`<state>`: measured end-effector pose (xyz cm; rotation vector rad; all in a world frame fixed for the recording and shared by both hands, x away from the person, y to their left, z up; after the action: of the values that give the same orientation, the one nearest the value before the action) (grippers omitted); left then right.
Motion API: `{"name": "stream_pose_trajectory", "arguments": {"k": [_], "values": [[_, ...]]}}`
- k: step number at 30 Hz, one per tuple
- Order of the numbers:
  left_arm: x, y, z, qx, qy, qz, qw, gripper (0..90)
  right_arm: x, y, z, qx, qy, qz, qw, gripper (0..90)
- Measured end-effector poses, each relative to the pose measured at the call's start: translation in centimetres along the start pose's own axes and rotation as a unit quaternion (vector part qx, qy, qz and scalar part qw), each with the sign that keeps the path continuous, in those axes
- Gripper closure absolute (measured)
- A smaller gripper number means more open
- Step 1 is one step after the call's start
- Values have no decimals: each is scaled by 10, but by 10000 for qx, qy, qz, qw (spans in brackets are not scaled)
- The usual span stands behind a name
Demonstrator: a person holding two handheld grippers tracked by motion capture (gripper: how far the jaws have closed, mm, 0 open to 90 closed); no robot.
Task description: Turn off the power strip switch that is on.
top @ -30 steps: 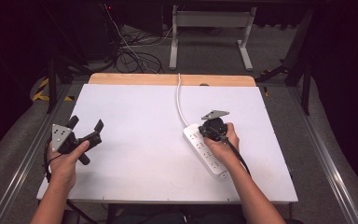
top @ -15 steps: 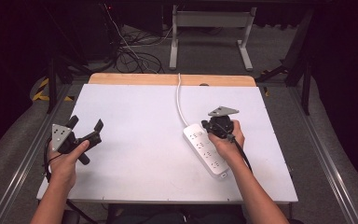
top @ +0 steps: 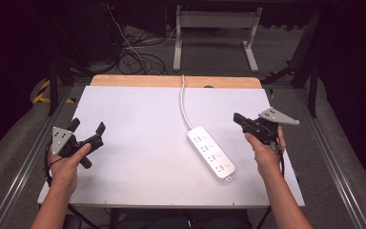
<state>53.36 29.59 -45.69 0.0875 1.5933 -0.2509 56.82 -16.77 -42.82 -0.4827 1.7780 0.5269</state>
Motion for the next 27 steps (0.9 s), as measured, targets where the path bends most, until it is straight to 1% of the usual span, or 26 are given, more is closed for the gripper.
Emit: {"name": "stream_pose_trajectory", "arguments": {"k": [1,2,3,4,5,8,9,10,14,15,16,17,18,19,20,21,22,24,25,26,27], "values": [[0,0,0,-1,-2,-5,10000,61,0,0,0,0,0,0,10000,900],[0,0,0,3,-2,-8,10000,61,-1,-4,-9,19,-157,84,9998,900],[0,0,0,2,-4,-7,10000,61,-1,-4,-9,19,-157,84,9998,900],[0,0,0,1,-4,-11,10000,62,0,-6,-17,25,-263,79,9996,900],[0,0,0,6,9,-16,10000,62,0,-6,-17,25,-263,79,9996,900],[0,0,1,7,10,-16,10000,62,3,-10,-29,109,-406,21,9991,900],[0,0,1,8,9,-18,10000,62,3,-10,-29,109,-406,21,9991,900],[0,0,1,10,12,-18,10000,62,4,-10,-34,131,-450,30,9989,900],[0,0,1,5,9,-30,10000,62,7,-11,-37,150,-448,4,9989,898],[0,0,1,2,8,-33,10000,62,8,-12,-37,155,-460,10,9988,888],[0,0,1,0,5,-31,10000,62,8,-14,-37,194,-506,16,9985,851],[0,0,1,2,10,-34,10000,62,8,-14,-37,194,-506,16,9985,851],[0,0,1,1,12,-33,10000,62,8,-15,-37,208,-523,9,9984,821],[0,0,1,1,9,-46,10000,62,9,-17,-36,270,-540,-25,9982,724],[0,0,1,2,7,-50,10000,62,9,-17,-36,270,-540,-25,9982,724],[0,1,1,-5,5,-52,10000,62,8,-18,-35,314,-556,-5,9980,651],[0,1,1,-6,8,-54,10000,62,7,-21,-35,385,-620,90,9973,557],[0,1,1,-4,-10,-59,10000,62,6,-25,-33,499,-715,189,9960,402],[0,1,1,0,-10,-58,10000,62,5,-27,-33,538,-793,198,9952,345],[0,1,0,3,-1,-50,10000,62,5,-29,-32,561,-875,138,9945,271],[0,1,0,4,-3,-54,10000,62,6,-31,-30,606,-891,116,9941,200]]}}
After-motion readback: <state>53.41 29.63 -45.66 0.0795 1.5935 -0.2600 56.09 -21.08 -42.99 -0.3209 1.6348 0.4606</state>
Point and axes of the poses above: each handheld gripper's, and its own axes: z roughly forward along the jaws, x roughly out of its underside, y roughly to its left, the point moved 10 cm from there along z, roughly forward along the jaws, and after that the axes turned 2 degrees about -y, right-handed, at the moved point
